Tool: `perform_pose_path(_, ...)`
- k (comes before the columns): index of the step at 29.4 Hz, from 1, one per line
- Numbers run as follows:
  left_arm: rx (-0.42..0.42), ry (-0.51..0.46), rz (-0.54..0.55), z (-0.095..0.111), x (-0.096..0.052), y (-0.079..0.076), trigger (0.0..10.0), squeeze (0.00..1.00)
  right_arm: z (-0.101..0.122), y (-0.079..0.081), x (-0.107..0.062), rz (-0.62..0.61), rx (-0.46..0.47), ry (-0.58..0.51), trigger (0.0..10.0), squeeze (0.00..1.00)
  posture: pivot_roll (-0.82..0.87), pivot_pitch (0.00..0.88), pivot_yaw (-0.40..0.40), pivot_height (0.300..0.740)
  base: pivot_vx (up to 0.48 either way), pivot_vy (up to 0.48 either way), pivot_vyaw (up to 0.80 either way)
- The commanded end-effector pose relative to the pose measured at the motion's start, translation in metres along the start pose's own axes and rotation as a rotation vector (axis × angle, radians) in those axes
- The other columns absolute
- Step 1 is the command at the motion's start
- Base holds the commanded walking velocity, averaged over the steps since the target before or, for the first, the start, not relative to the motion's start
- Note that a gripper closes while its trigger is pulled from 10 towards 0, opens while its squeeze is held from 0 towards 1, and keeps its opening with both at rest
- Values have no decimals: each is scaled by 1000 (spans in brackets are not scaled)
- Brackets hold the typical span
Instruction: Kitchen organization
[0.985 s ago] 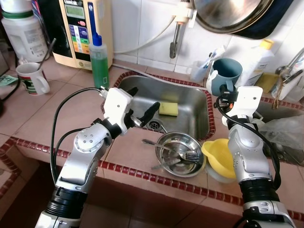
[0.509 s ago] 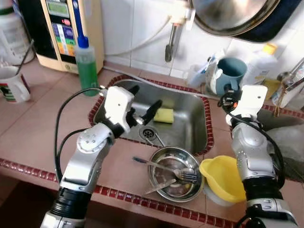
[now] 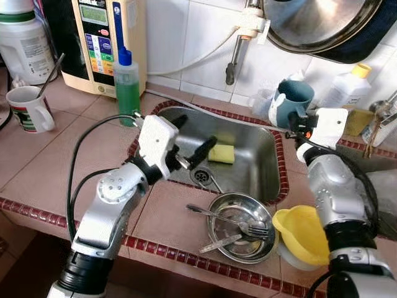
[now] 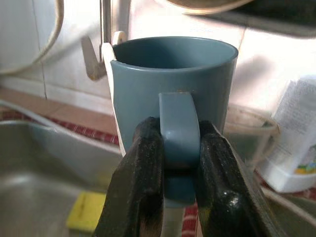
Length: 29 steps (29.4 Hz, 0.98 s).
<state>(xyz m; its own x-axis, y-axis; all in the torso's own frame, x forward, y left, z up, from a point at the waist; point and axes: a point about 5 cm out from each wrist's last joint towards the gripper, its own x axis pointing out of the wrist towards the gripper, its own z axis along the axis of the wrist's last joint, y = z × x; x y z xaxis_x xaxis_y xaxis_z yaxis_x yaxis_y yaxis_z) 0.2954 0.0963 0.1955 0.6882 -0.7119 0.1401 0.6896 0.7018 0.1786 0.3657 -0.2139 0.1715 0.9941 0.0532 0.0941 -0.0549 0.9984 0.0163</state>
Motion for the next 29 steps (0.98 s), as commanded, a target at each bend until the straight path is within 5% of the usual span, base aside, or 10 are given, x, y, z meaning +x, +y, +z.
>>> perform_pose_path(1,27,0,-44,4,1,-8,10000,0,5,-7,3,8,15,9,10000,0,144,0,-90,740,0,0,0)
perform_pose_path(18,-10,49,-144,14,-6,-29,10000,0,-1,11,18,300,45,162,10000,0,157,108,-83,740,0,0,0)
perform_pose_path(29,-18,39,-205,23,-5,-45,10000,0,2,20,26,435,178,236,10000,0,163,108,-96,740,0,0,0)
